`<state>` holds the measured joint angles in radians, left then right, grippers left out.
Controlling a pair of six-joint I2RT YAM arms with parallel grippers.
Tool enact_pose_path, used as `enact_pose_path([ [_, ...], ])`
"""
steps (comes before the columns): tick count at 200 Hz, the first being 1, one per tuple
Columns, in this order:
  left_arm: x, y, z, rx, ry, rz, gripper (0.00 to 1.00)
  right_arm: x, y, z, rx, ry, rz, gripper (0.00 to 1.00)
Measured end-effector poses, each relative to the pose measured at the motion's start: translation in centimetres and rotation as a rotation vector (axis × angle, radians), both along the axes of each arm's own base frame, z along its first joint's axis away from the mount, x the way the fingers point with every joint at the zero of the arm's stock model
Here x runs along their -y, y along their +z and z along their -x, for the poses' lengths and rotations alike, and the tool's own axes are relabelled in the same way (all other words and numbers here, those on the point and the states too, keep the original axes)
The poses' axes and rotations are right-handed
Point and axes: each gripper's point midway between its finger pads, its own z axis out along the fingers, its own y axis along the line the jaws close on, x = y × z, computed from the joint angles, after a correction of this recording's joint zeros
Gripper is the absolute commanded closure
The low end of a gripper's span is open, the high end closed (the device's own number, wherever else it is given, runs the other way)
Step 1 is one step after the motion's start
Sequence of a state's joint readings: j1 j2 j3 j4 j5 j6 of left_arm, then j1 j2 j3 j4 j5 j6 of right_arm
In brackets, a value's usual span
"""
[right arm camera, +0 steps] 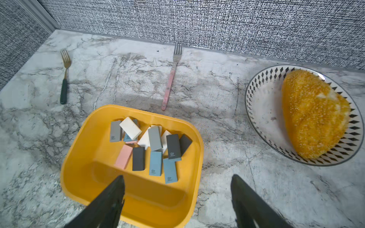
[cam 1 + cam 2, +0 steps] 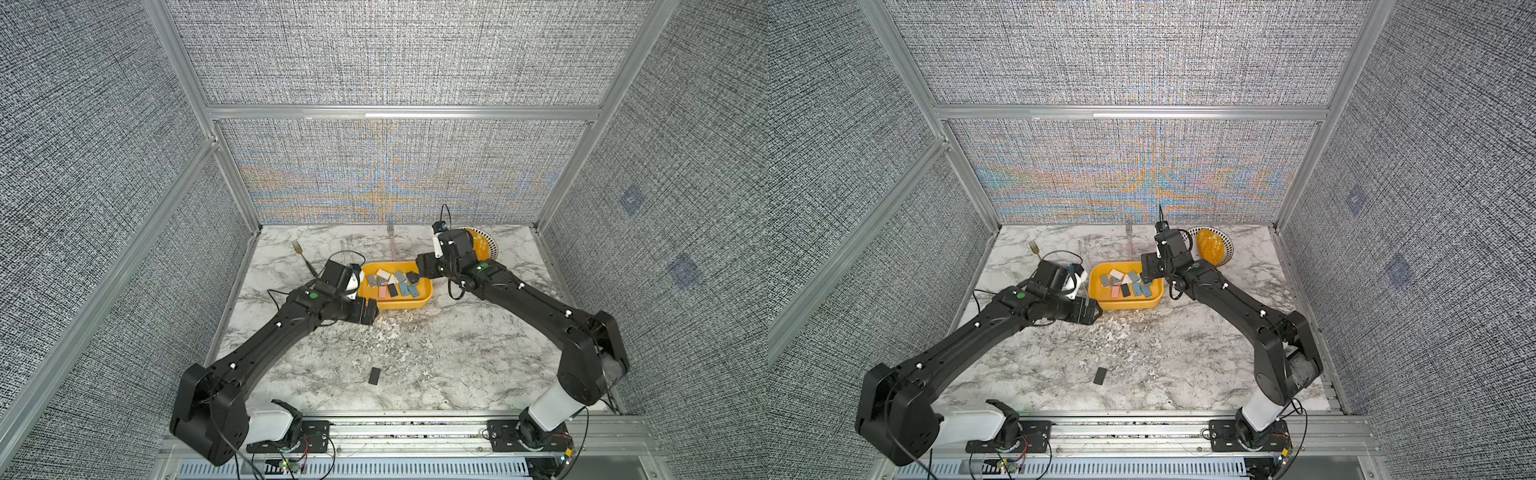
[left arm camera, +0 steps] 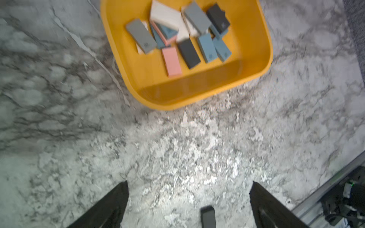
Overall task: Put the eraser in the storage box
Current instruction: Pick up the eraser from the center of the board.
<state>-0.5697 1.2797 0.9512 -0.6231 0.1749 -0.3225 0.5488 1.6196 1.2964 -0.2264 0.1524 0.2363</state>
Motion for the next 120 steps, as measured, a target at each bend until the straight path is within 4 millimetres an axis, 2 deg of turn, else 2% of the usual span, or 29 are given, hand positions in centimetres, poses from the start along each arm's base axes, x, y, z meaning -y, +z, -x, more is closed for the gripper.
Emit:
enact_pose_path([
  [23,1.4,-1.5,4.3,-0.054,-0.084,-0.041,0.02,1.8,0.0,0.1,0.005,-0.040,-0.019,0.05],
  [54,2.6,-4.7,8.5,-0.126,-0.155,-0.131,0.03,4.9,-1.0,0.0,-0.015,-0.112,-0.029,0.02],
  [80,2.8,-6.2,10.6,-0.147,-0.169,-0.191,0.04,6.4,-1.9,0.9,-0.029,-0.138,-0.033,0.02],
  [120,2.5,-7.8,12.2,-0.166,-0.145,-0.246,0.06,7.0,-2.8,2.1,-0.044,-0.134,-0.042,0.02],
])
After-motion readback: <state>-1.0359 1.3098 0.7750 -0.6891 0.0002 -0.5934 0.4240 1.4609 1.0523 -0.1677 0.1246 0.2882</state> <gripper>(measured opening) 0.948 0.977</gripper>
